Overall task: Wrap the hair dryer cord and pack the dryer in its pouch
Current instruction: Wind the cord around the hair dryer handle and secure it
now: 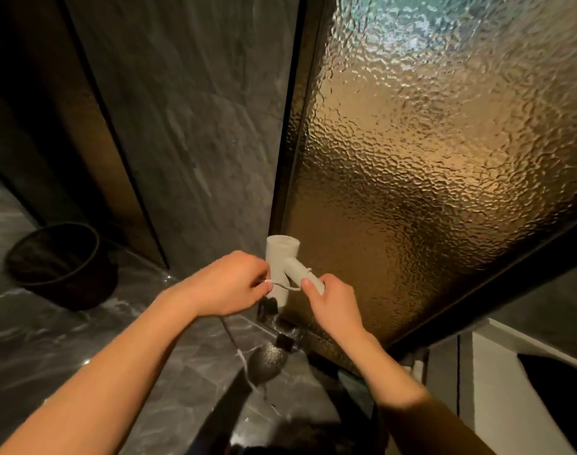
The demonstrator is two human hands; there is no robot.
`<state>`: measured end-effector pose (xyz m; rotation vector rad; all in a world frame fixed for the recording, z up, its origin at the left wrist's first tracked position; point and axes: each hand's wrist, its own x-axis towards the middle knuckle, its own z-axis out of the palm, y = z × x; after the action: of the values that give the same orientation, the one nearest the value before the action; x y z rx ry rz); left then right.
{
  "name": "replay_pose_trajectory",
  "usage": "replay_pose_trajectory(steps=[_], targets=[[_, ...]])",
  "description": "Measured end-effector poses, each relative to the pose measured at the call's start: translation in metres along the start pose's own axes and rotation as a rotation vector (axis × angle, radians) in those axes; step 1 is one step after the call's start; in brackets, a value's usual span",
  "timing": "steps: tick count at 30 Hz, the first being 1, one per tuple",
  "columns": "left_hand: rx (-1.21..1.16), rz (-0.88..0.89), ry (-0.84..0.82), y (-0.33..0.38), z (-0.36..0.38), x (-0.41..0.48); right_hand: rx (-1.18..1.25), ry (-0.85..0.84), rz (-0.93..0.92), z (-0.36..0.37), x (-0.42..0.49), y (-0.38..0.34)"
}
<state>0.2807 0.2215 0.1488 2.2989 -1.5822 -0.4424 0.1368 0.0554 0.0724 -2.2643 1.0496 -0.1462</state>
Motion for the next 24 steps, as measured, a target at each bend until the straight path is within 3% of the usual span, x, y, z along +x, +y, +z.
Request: replay_pose_trajectory(steps=[2,5,8,12,18,24], targets=[[0.203,0.038,-0.017,-0.002,-0.024,0.007,-0.129,-0.127,-0.134,0.000,0.001,-0.002],[0.346,0.084,0.000,-0.004,-0.051,0.019,-0.107,-0.382,-0.323,-0.017,-0.005,-0.009],[0.327,0.059,-0.059,-0.009,-0.064,0.029,0.000,-0.596,-0.428,-0.035,-0.019,-0.018],[0.251,0.025,-0.059,-0.020,-0.054,0.032,0.257,-0.699,-0.471,-0.057,-0.034,-0.021],[0.146,0.022,0.017,-0.024,-0.028,0.025,0.377,-0.583,-0.469,-0.077,-0.037,-0.008],[0.318,-0.072,0.050,-0.021,-0.035,0.023,-0.045,-0.367,-0.476,-0.090,-0.039,0.006]])
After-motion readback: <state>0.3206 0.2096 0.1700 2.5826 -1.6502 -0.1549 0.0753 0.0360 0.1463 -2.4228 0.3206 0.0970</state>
